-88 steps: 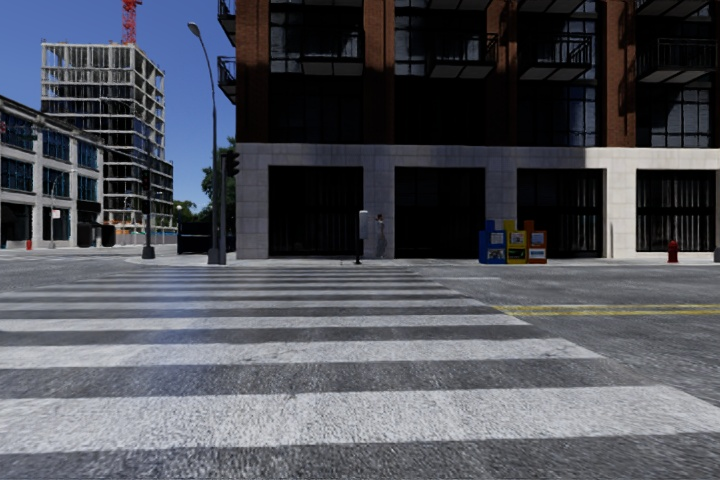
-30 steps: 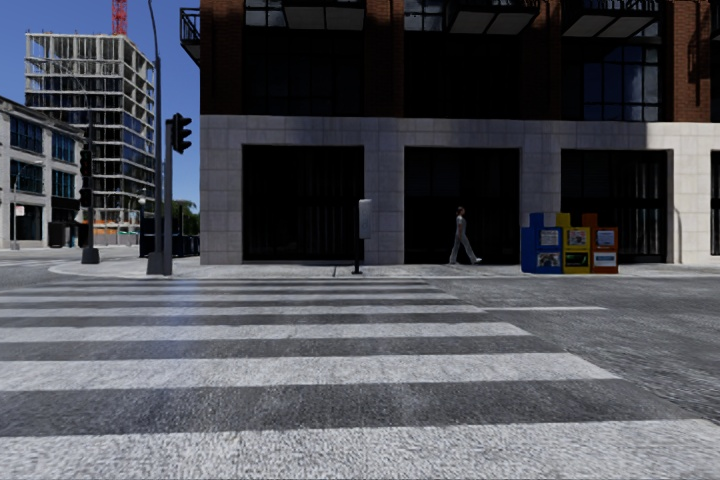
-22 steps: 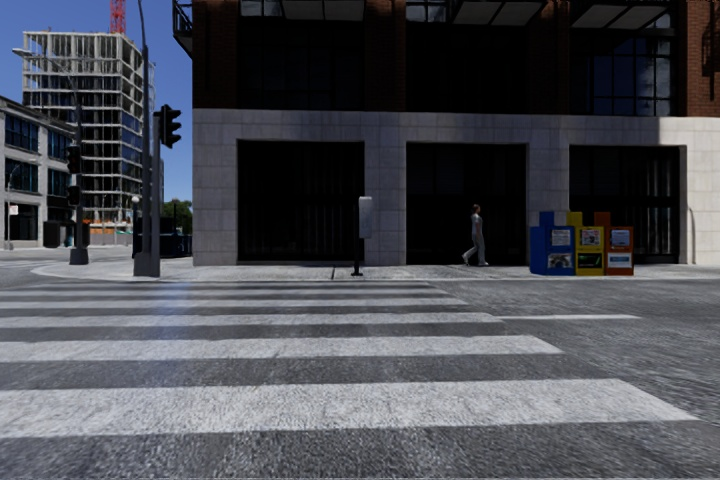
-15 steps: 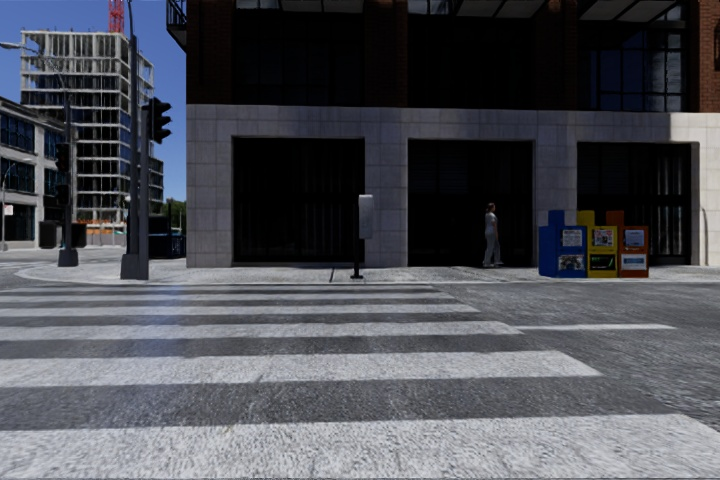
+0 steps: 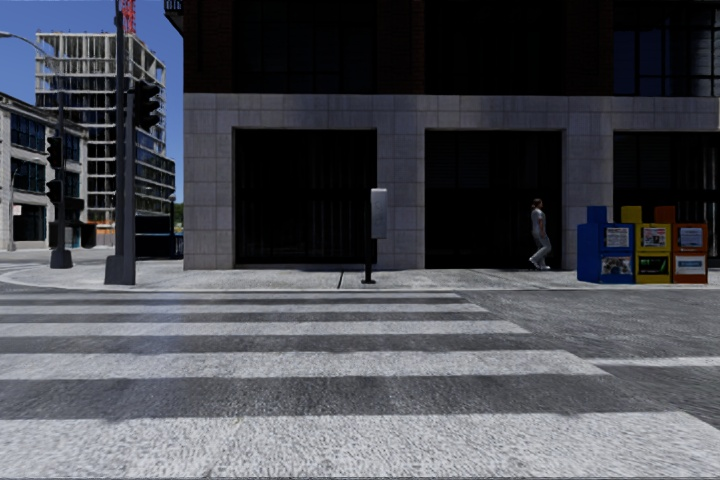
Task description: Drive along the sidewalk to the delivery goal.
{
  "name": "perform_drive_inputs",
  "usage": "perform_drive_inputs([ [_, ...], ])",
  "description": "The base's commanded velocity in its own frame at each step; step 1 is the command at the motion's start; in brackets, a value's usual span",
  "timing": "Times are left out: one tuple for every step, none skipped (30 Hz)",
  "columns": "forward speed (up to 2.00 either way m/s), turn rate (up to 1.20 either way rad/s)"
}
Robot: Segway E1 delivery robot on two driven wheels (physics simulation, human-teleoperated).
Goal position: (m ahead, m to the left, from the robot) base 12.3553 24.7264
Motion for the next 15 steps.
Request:
perform_drive_inputs([
  [1.88,0.0],
  [1.88,0.0],
  [1.88,0.0],
  [1.88,0.0],
  [1.88,0.0],
  [1.88,0.0],
  [1.88,0.0],
  [1.88,0.0],
  [1.88,0.0],
  [1.88,0.17],
  [1.88,0.51],
  [1.88,0.79],
  [1.88,0.98],
  [1.88,1.04],
  [1.88,1.04],
])
